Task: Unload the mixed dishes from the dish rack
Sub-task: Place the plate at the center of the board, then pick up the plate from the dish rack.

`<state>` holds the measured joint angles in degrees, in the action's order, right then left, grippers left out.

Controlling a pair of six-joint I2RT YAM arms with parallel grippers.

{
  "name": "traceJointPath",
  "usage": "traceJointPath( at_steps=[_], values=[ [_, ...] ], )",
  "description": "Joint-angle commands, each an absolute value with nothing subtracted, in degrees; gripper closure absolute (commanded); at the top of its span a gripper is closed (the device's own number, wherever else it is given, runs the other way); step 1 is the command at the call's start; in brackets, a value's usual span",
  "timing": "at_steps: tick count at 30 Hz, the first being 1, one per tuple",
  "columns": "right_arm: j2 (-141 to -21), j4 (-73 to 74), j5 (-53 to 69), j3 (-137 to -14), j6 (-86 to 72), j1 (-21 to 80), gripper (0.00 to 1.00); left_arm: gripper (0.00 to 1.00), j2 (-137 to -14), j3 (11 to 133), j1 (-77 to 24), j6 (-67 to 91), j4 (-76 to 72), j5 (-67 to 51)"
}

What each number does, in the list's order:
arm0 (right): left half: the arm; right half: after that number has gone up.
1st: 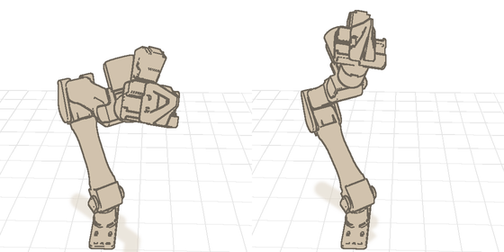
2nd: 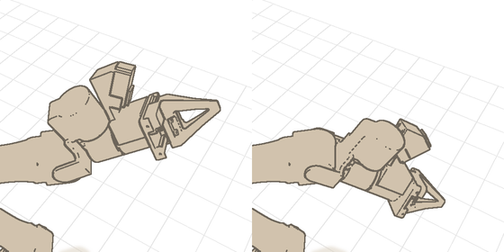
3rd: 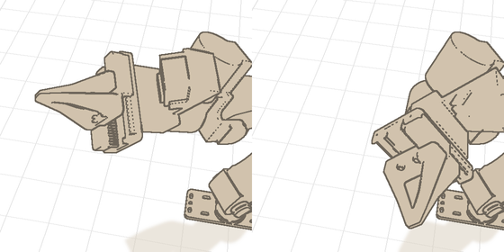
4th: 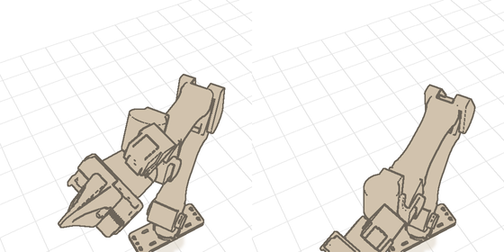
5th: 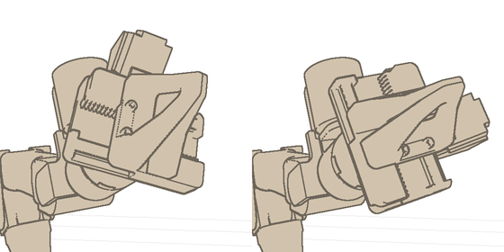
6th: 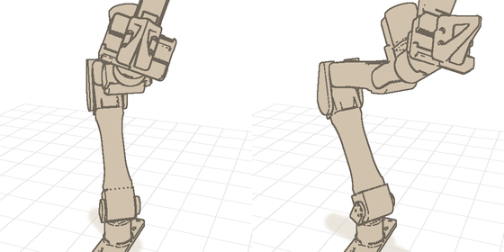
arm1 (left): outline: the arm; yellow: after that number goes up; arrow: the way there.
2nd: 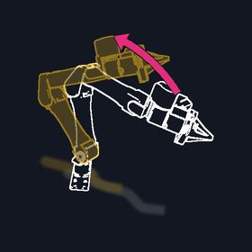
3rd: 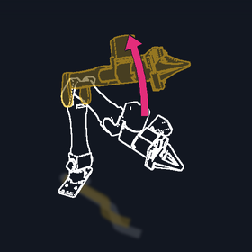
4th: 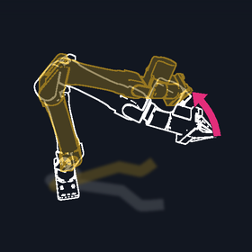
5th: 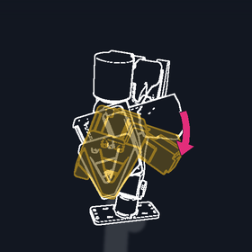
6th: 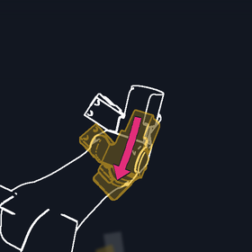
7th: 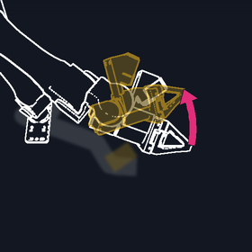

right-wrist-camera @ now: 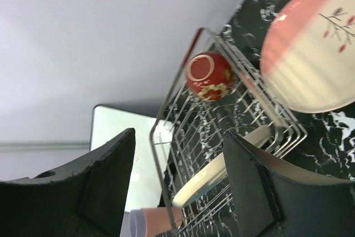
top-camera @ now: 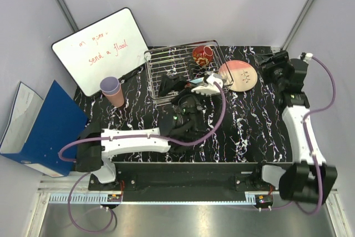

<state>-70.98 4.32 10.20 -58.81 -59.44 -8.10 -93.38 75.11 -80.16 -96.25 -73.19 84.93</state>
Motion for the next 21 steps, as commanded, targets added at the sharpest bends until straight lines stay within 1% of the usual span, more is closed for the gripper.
traceJointPath(
  at_steps=[1, 2, 3, 4, 5, 6, 7, 9, 10, 11, 12, 13, 14, 15, 17, 20, 21],
  values=[
    [-60.31, 7.11, 11.43, -55.73, -55.55, -7.65, 0.29, 0.01, -92.82, 78.82, -75.86, -68.12, -36.38, 79.3],
    [-56.73, 8.34, 11.69, -55.37, -54.42, -7.65, 0.29, 0.01, -92.55, 81.71, -75.24, -44.19, -19.59, 76.49],
    [-55.04, 9.13, 11.43, -55.28, -53.62, -7.65, 0.28, 0.01, -92.81, 86.0, -72.97, -31.07, -2.46, 71.94],
    [-53.63, 11.66, 11.08, -55.63, -52.66, -7.65, 0.29, 0.01, -94.03, 94.57, -71.04, -20.32, 21.29, 60.76],
    [-51.09, 12.91, 10.38, -56.07, -50.91, -7.56, 0.29, 0.01, -94.22, 96.31, -69.1, -11.43, 24.66, 58.21],
    [-50.11, 14.05, 9.76, -56.77, -50.11, -7.21, 0.29, 0.01, -93.7, 96.07, -67.25, -11.95, 24.61, 56.44],
    [-49.14, 15.19, 9.23, -56.86, -49.66, -5.99, 0.29, 0.01, -91.78, 92.15, -66.71, -18.65, 18.0, 53.82],
    [-47.38, 15.03, 10.01, -55.82, -50.09, -5.01, 0.28, 0.01, -90.01, 88.61, -64.79, -24.41, 12.51, 48.54],
    [-47.2, 14.77, 10.63, -55.2, -50.79, -4.84, 0.28, 0.01, -89.39, 87.55, -63.38, -26.7, 13.35, 40.25],
    [-46.76, 14.42, 12.03, -53.63, -52.37, -4.75, 0.29, 0.01, -89.21, 87.45, -61.72, -26.89, 14.32, 36.43],
    [-46.58, 13.98, 12.74, -52.74, -53.08, -4.75, 0.29, 0.05, -88.77, 86.84, -58.04, -26.81, 15.28, 32.38],
    [-46.32, 13.54, 13.27, -52.04, -53.61, -4.83, 0.29, 0.07, -86.94, 86.23, -56.01, -24.98, 15.38, 23.64],
    [-45.54, 13.27, 14.14, -50.81, -53.61, -4.83, 0.29, 0.09, -85.97, 85.35, -53.72, -24.09, 15.12, 18.25],
    [-45.01, 13.27, 14.15, -50.28, -53.44, -4.83, 0.29, 0.11, -84.91, 82.47, -49.26, -23.3, 12.16, 10.71],
    [-43.43, 14.15, 13.54, -49.57, -52.21, -4.31, 0.29, 0.12, -83.59, 80.6, -44.76, -23.29, 10.12, 4.77],
    [-43.24, 14.59, 13.18, -48.96, -51.68, -3.61, 0.29, 0.13, -85.77, 79.8, -41.94, -26.45, 9.84, -3.23],
    [-43.5, 14.68, 13.27, -48.87, -51.77, -3.52, 0.29, 0.13, -86.65, 80.24, -40.97, -27.06, 11.24, -8.99]
  ],
)
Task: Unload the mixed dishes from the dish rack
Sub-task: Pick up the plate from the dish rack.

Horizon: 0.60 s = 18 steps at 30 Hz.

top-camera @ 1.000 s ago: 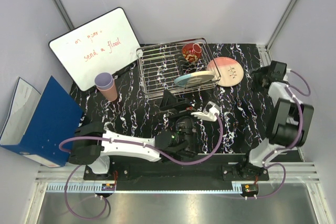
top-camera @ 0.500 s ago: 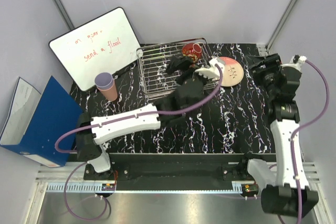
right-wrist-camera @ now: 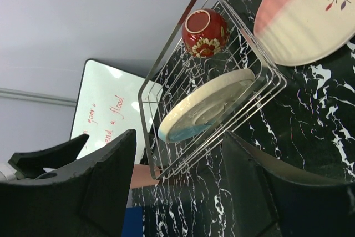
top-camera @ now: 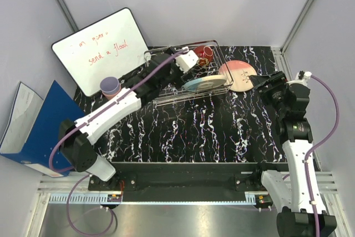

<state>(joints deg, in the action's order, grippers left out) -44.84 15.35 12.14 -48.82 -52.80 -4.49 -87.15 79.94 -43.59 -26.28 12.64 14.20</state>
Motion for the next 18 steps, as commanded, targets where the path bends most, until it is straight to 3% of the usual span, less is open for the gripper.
traceJointPath(
  at_steps=[1, 5, 10, 18],
  values=[
    [-43.42, 14.59, 13.45, -48.69, -51.59, -3.52, 0.29, 0.16, -87.79, 80.85, -40.35, -29.33, 12.9, -11.75],
    [-42.28, 16.17, 12.4, -48.6, -49.4, -3.08, 0.29, 0.23, -89.12, 81.3, -38.76, -32.6, 14.5, -17.22],
    [-42.97, 16.7, 11.51, -47.9, -48.52, -2.99, 0.29, 0.2, -91.75, 84.72, -36.57, -32.87, 18.8, -27.32],
    [-44.12, 16.87, 11.43, -47.55, -47.46, -2.99, 0.29, 0.2, -102.55, 92.36, -32.87, -30.5, 17.14, -33.83]
  ],
)
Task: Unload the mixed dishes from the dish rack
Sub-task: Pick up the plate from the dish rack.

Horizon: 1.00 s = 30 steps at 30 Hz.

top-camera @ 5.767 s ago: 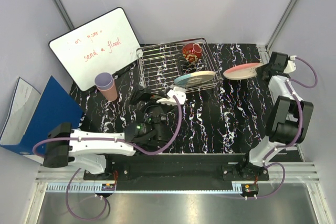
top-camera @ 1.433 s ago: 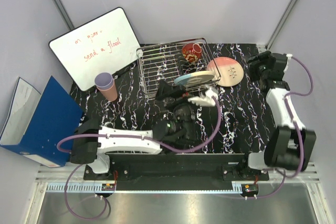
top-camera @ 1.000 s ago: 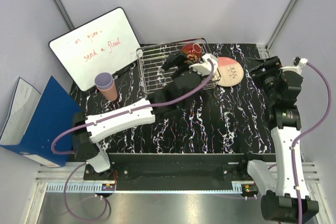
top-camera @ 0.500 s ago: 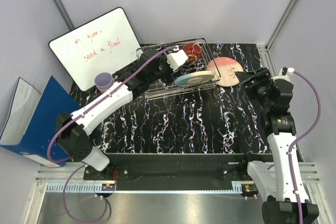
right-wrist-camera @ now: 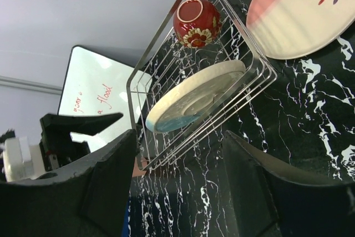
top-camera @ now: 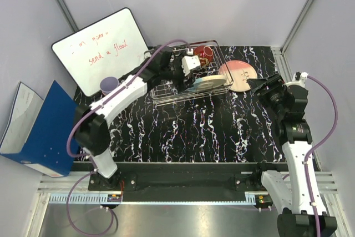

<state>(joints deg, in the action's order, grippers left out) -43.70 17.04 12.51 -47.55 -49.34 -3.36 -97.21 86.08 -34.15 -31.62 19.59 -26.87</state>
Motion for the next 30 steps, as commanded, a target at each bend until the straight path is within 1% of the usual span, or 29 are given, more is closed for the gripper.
traceJointPath(
  at_steps=[1, 5, 9, 12, 13, 14, 15, 16, 18, 20, 26, 30],
  values=[
    [-44.47, 16.96, 11.51, -47.37, -47.2, -2.9, 0.29, 0.2, -105.61, 93.5, -32.87, -30.41, 17.05, -34.01],
    [-45.7, 16.7, 10.55, -47.02, -46.32, -2.46, 0.29, 0.22, -110.64, 97.38, -32.96, -28.57, 16.79, -36.46],
    [-47.02, 16.0, 10.54, -46.58, -46.32, -2.29, 0.29, 0.23, -111.62, 94.49, -33.75, -29.08, 13.8, -34.28],
    [-47.72, 14.86, 10.98, -45.62, -46.76, -2.28, 0.29, 0.28, -112.76, 93.78, -33.84, -28.66, 12.75, -33.58],
    [-47.9, 14.68, 10.99, -45.44, -46.93, -2.29, 0.29, 0.46, -112.94, 93.61, -33.84, -28.22, 11.7, -33.57],
    [-47.99, 14.24, 11.07, -45.09, -47.19, -2.29, 0.29, 0.54, -113.37, 93.52, -34.01, -27.69, 11.25, -33.14],
    [-48.25, 14.06, 11.07, -44.57, -47.28, -2.2, 0.29, 0.64, -113.55, 93.34, -34.45, -27.6, 10.9, -32.09],
    [-48.43, 13.71, 11.25, -44.3, -47.55, -2.28, 0.29, 0.78, -113.55, 92.82, -34.71, -27.6, 10.2, -30.51],
    [-48.95, 13.1, 11.6, -43.86, -47.99, -2.28, 0.29, 0.92, -113.47, 92.2, -35.68, -28.56, 10.02, -29.36],
    [-49.39, 12.75, 12.04, -43.77, -48.43, -2.29, 0.29, 1.0, -113.64, 91.41, -36.03, -29.26, 9.67, -28.48],
    [-49.48, 12.39, 12.3, -43.68, -48.69, -2.29, 0.3, 1.0, -112.94, 90.18, -36.56, -28.83, 8.18, -24.09],
    [-49.66, 12.13, 12.57, -43.77, -49.04, -2.2, 0.3, 1.0, -109.78, 89.82, -36.65, -29.0, 5.02, -16.54]
  ],
)
